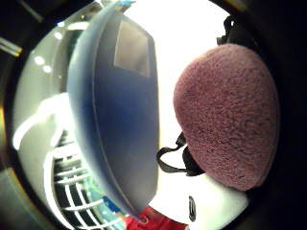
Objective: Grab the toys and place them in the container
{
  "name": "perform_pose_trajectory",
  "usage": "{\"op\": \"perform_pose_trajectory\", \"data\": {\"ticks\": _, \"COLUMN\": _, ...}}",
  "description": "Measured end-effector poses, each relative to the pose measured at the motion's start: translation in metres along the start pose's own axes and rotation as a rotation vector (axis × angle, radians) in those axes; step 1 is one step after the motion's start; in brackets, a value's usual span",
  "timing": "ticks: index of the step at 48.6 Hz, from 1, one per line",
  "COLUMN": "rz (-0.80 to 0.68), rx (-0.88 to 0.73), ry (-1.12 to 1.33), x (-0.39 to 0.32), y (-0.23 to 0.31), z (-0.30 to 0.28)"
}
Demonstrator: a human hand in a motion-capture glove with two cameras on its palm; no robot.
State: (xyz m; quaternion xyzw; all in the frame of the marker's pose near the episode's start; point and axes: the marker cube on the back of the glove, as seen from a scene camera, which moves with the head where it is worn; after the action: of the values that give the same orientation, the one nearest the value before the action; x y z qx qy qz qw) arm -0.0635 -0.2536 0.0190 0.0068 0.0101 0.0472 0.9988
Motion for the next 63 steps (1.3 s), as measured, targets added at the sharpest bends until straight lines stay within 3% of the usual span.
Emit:
{"op": "perform_pose_trajectory", "data": {"ticks": 13, "rz": 0.055, "rx": 0.102, "ry": 0.032, "x": 0.02, "y": 0.032, "z": -0.075}}
{"op": "perform_pose_trajectory", "data": {"ticks": 24, "rz": -0.043, "rx": 0.16, "ry": 0.013, "x": -0.039, "y": 0.056, "z": -0.131}}
{"op": "perform_pose_trajectory", "data": {"ticks": 37, "rz": -0.244, "rx": 0.117, "ry": 0.001, "x": -0.163, "y": 0.073, "z": -0.116}}
{"op": "perform_pose_trajectory", "data": {"ticks": 45, "rz": -0.392, "rx": 0.181, "ry": 0.093, "x": -0.18, "y": 0.07, "z": -0.098}}
{"op": "perform_pose_trajectory", "data": {"ticks": 52, "rz": -0.275, "rx": 0.082, "ry": -0.162, "x": -0.18, "y": 0.071, "z": -0.099}}
{"op": "perform_pose_trajectory", "data": {"ticks": 63, "rz": -0.203, "rx": 0.094, "ry": -0.136, "x": -0.099, "y": 0.086, "z": -0.108}}
